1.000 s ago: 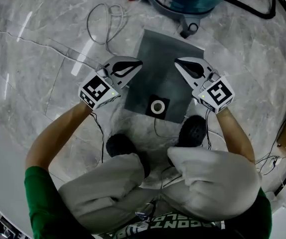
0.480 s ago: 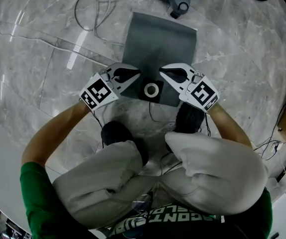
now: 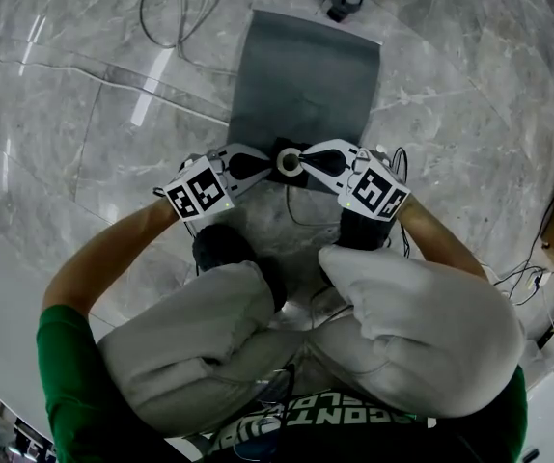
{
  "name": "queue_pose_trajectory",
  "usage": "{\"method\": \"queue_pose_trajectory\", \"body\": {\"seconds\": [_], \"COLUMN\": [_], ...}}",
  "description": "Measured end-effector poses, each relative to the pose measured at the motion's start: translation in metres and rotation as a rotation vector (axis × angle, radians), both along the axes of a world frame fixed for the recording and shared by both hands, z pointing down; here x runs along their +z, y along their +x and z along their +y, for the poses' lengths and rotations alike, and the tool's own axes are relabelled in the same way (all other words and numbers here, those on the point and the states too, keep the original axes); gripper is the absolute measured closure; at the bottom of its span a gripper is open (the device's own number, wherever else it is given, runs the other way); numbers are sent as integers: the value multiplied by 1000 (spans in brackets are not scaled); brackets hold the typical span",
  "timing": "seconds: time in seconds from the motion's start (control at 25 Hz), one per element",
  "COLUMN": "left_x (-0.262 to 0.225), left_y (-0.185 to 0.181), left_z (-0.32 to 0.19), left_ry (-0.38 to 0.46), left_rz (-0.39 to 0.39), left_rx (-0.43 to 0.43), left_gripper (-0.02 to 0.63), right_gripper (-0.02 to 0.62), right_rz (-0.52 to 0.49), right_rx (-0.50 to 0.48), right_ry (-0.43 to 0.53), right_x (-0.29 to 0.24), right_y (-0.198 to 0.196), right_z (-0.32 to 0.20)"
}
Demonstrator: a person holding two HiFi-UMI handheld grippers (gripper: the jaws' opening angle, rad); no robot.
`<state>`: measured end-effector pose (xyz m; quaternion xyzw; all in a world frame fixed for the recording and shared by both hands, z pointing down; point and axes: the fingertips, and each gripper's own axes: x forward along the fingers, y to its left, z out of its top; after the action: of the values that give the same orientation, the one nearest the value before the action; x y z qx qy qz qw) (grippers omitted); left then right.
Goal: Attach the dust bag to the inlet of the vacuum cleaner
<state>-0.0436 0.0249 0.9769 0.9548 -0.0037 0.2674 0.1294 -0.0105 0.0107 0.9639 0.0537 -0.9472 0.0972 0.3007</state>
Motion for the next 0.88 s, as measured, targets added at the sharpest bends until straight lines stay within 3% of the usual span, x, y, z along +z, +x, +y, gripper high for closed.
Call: {"method": "queue_pose_trajectory", "body": {"seconds": [0.32, 0.52, 0.6, 0.88], "left_x": [26, 33, 39, 53], "left_y": [-2, -1, -2, -2], "left_z": [28, 36, 40, 39], "left_ry": [-16, 9, 22, 76], "left_rz": [-72, -109, -134, -203], "left_rx": [104, 156, 180, 211], "left_gripper": [601, 587, 517, 509], "right_gripper": [584, 578, 525, 459], "right_rz": [5, 56, 98, 220], "right_rx": [-135, -260, -304, -391], "right_ry": [-74, -49, -40, 17], "right_x": [9, 20, 26, 44], "right_y": [-9, -13, -13, -12], "right_z": [25, 45, 54, 67]}}
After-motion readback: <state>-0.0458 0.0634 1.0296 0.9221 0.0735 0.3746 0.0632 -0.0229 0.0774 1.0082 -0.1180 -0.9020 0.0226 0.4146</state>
